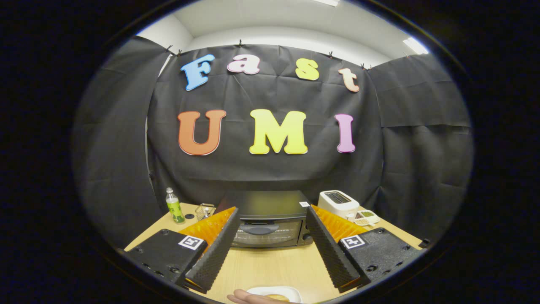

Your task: Open the toaster oven, put the food inside, and close the toaster oven door.

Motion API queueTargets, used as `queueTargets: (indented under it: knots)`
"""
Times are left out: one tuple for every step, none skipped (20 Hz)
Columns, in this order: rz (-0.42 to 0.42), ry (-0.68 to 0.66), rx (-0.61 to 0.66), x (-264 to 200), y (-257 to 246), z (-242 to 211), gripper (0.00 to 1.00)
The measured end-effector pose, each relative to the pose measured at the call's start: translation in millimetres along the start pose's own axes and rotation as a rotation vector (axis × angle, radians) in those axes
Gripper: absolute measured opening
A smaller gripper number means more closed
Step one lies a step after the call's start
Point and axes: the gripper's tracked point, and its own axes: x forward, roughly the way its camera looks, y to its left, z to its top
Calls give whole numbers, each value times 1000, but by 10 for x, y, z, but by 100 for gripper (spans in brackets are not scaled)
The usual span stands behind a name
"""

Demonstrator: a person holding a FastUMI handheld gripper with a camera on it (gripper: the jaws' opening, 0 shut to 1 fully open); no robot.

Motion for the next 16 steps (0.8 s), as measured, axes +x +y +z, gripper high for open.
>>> queueTargets:
  knots:
    - [1,2,-2,59,-2,-29,100]
    - [-2,0,-11,114,-12,-48,100]
    - [-7,12,-20,193,-30,-98,100]
    - [-1,23,-30,268,-30,-146,100]
    - [0,28,-32,349,-29,-172,100]
    - [4,36,-26,427,-42,-208,100]
    - [14,42,-14,511,-37,-256,100]
    - [15,51,-8,603,-48,-299,100]
    - [17,58,1,690,-65,-357,100]
    - [22,66,9,790,-68,-415,100]
    - [23,66,10,874,-77,-482,100]
    - [17,57,9,972,-104,-521,100]
    - [15,54,0,1068,-122,-597,100]
    - [28,64,-5,1158,-105,-691,100]
    - [38,78,-4,1242,-88,-800,100]
    - [39,96,10,1326,-106,-897,100]
